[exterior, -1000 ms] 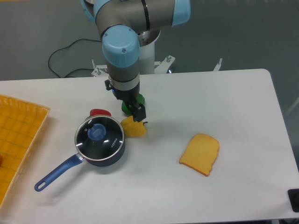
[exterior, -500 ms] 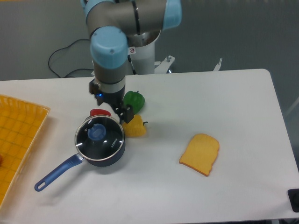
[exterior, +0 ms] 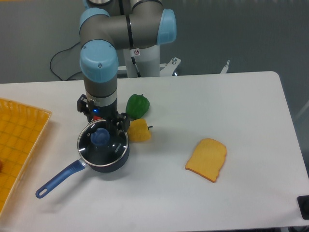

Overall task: Open the lid
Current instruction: 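Raise the gripper and move it over the saucepan's glass lid, then lower the gripper onto the blue knob of the lid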

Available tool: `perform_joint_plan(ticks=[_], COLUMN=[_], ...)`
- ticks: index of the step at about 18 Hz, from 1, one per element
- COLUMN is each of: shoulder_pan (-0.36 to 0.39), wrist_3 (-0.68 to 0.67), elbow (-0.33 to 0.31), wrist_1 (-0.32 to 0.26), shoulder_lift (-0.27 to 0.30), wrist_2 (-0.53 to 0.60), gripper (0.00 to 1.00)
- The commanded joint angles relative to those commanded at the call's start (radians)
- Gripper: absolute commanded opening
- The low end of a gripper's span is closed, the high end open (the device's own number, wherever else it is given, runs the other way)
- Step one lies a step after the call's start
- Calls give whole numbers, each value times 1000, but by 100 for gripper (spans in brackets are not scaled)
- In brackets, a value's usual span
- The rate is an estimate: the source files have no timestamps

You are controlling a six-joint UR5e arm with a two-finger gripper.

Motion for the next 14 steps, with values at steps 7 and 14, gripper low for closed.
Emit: perform_joint_plan(ticks=[7,14], shoulder_pan=[-25,-61], wrist_3=[227,258], elbow=[17,35], wrist_1=[-9,8], shoulder_lift=[-26,-71], wrist_2=[64,89], gripper=[100,100])
